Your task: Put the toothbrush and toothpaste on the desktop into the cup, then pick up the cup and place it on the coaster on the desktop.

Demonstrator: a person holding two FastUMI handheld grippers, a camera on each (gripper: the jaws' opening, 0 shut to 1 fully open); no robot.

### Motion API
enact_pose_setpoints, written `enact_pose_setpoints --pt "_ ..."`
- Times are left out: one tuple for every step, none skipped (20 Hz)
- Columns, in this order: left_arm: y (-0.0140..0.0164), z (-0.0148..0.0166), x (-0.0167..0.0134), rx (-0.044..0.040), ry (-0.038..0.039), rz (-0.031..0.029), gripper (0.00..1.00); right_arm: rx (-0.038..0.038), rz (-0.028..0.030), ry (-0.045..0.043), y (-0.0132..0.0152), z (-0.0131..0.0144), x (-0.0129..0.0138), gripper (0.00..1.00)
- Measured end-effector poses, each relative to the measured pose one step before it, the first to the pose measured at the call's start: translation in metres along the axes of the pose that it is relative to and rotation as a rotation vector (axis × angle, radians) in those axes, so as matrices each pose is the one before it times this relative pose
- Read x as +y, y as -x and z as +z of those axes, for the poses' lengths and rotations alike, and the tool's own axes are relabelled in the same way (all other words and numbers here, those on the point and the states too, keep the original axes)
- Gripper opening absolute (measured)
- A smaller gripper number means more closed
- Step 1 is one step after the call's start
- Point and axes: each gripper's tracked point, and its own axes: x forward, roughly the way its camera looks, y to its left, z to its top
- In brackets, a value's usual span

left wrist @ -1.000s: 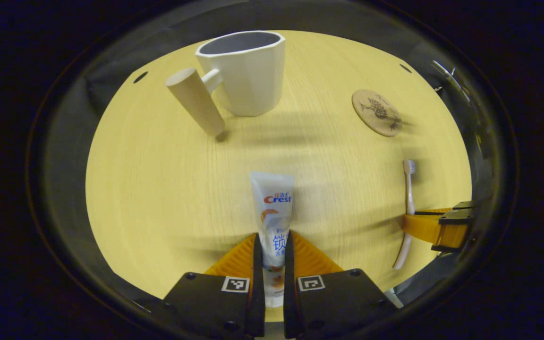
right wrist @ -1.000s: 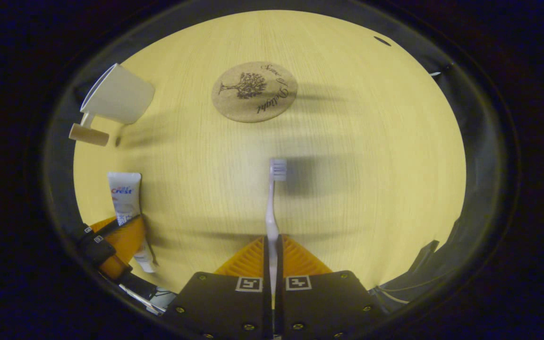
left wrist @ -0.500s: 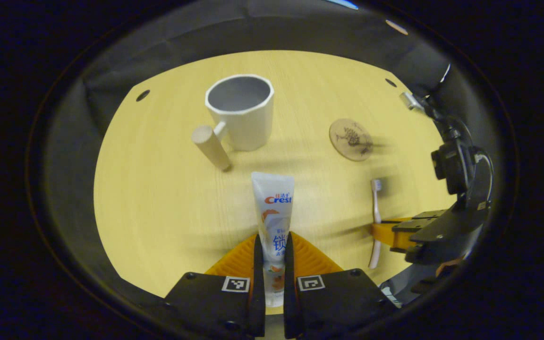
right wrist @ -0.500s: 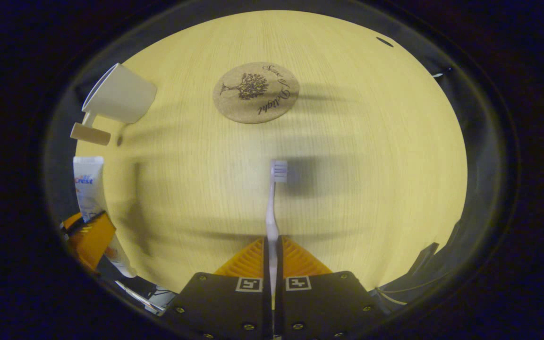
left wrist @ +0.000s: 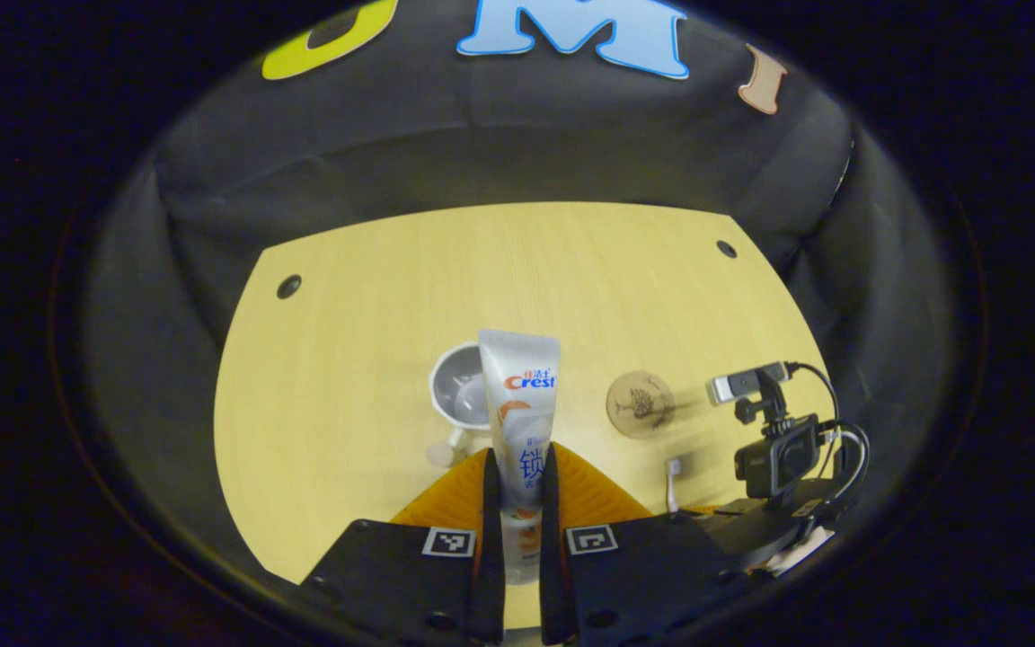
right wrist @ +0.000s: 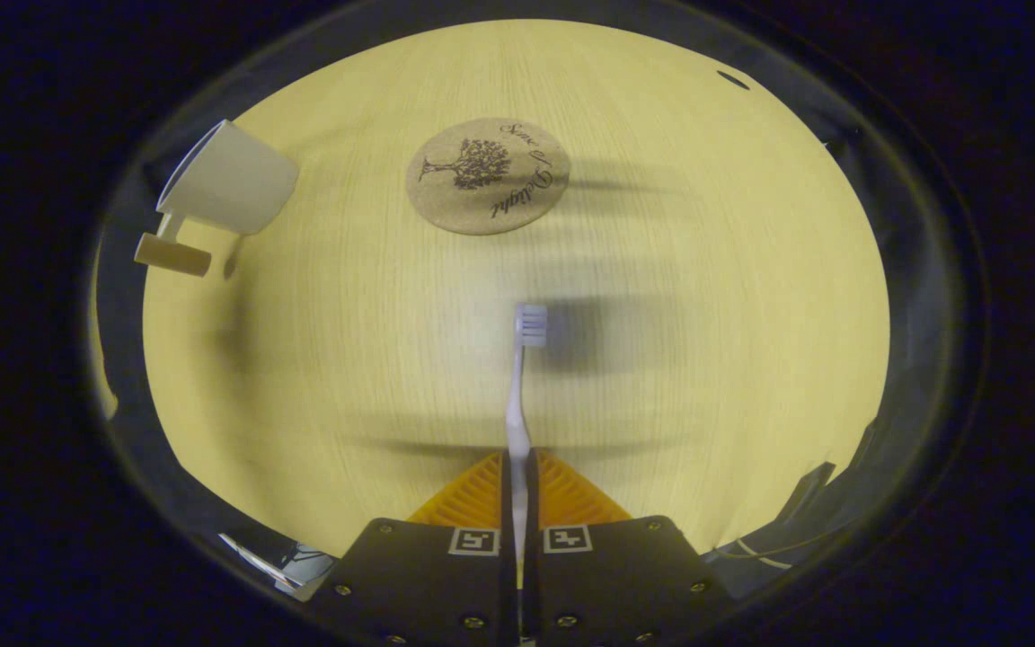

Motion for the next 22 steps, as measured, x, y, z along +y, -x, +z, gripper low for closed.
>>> enact_pose_setpoints --pt "-0.00161 0.01140 0.00409 -0.02167 -0.00989 0.01219 0.23 0.00132 0.00019 0.00031 -0.00044 -0.00030 0.00003 0.03" --pt "-0.00160 0.01313 0.00436 -0.02323 -0.00989 0.00922 0.23 0.00077 -0.00008 0.00033 0.00010 0.00022 -0.00012 0.03" --pt "-0.00192 0.01308 0.00437 -0.02507 -0.01018 0.00947 0.23 0.00036 0.00023 0.00025 -0.00005 -0.00024 -0.00004 0.03" --pt "-0.00429 0.01003 0.00323 -0.02592 -0.01180 0.01066 0.23 -0.00001 -0.00026 -0.00033 0.00026 0.00021 0.00009 0.03" --pt "-0.00721 0.00748 0.00137 -0.02435 -0.01467 0.00612 0.23 0.00005 0.00008 0.00048 -0.00026 -0.00018 -0.00003 0.03" --pt "-0.00677 0.00712 0.00095 -0.02055 -0.00807 0.00375 0.22 0.00051 0.00008 0.00006 0.00015 0.00014 -0.00017 0.03" --pt "-0.00715 0.00455 -0.00072 -0.01973 0.00731 -0.00352 0.20 0.00077 0.00020 0.00008 0.00012 -0.00050 0.00005 0.03" --pt "-0.00521 0.00529 -0.00114 -0.02486 0.01565 -0.00635 0.22 0.00141 0.00047 0.00067 0.00005 -0.00001 0.00008 0.03" --pt "-0.00712 0.00365 -0.00014 -0.02247 0.01880 -0.00422 0.22 0.00173 0.00059 0.00102 0.00006 -0.00038 -0.00026 0.03" --pt "-0.00740 0.00256 0.00047 -0.02088 0.02014 -0.00385 0.22 0.00158 0.00097 0.00065 0.00019 -0.00006 -0.00011 0.04" --pt "-0.00759 0.00022 0.00072 -0.01790 0.02067 -0.00564 0.22 0.00140 0.00067 0.00066 -0.00029 -0.00058 -0.00001 0.04" --pt "-0.00686 -0.00145 0.00139 -0.01231 0.02088 -0.00135 0.22 0.00210 0.00001 0.00129 0.00010 -0.00009 -0.00001 0.04" --pt "-0.00601 -0.00066 0.00223 -0.01511 0.01831 0.00103 0.22 0.00329 0.00033 0.00204 -0.00056 -0.00060 0.00007 0.04" --pt "-0.00444 -0.00010 0.00226 -0.02336 0.01305 0.00428 0.25 0.00188 0.00066 0.00167 0.00043 0.00000 -0.00009 0.04" --pt "-0.00334 0.00043 0.00266 -0.02941 0.00801 0.00340 0.22 0.00205 0.00173 0.00120 -0.00012 -0.00045 -0.00008 0.04" --pt "-0.00257 -0.00002 0.00269 -0.02581 0.00901 0.00007 0.22 0.00085 0.00195 0.00102 0.00040 0.00002 -0.00016 0.04" --pt "-0.00183 -0.00134 0.00100 -0.02290 0.01334 -0.00090 0.22 0.00081 0.00185 0.00254 -0.00057 -0.00056 0.00010 0.04" --pt "-0.00128 -0.00145 0.00039 -0.01755 0.01472 0.00113 0.22 0.00191 0.00106 0.00266 0.00039 -0.00017 -0.00017 0.04" --pt "-0.00147 -0.00227 0.00206 -0.01184 0.00793 0.00934 0.22 0.00098 0.00081 0.00121 -0.00008 -0.00039 -0.00003 0.04" --pt "-0.00141 -0.00252 -0.00003 -0.01509 0.00083 0.00074 0.22 0.00160 0.00048 0.00005 -0.00005 0.00030 0.00007 0.04" --pt "0.00025 -0.00269 -0.00160 -0.01389 -0.00313 -0.00915 0.22 0.00148 0.00085 0.00013 -0.00009 -0.00039 0.00007 0.04" --pt "0.00104 -0.00239 0.00084 -0.01301 -0.00553 -0.00614 0.22 0.00061 0.00078 0.00050 0.00004 0.00032 -0.00011 0.04"
